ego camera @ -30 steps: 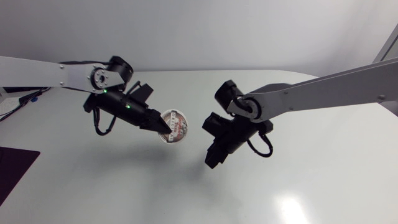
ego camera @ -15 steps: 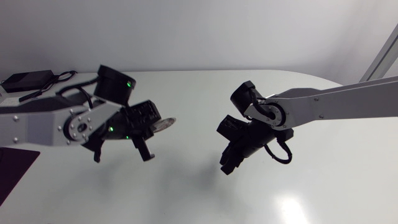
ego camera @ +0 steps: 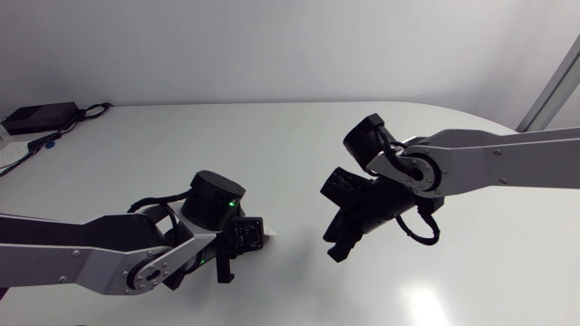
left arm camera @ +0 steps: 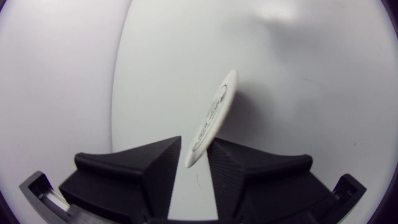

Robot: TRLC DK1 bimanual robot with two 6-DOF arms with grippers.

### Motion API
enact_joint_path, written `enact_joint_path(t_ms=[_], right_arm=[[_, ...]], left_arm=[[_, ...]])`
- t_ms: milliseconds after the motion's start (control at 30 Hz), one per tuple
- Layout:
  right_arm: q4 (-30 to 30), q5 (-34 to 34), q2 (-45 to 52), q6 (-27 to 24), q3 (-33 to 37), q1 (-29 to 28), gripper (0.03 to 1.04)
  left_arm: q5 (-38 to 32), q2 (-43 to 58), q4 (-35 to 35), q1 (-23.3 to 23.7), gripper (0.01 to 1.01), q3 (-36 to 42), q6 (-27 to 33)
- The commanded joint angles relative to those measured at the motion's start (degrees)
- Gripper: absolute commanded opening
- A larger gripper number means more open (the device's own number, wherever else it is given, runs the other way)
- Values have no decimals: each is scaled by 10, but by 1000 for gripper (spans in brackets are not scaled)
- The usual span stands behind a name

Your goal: Turn the coaster over.

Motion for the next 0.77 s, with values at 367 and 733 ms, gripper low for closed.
enact_joint_path(t_ms=[367,733], right_arm=[[-8,7,-63,12,-34,5,693],[2,38,-168,49,-41,-32,993]], left_arm=[[17,-77,-57,3,992,-16,-29],[229,-192,-297,126,990,149,-294]])
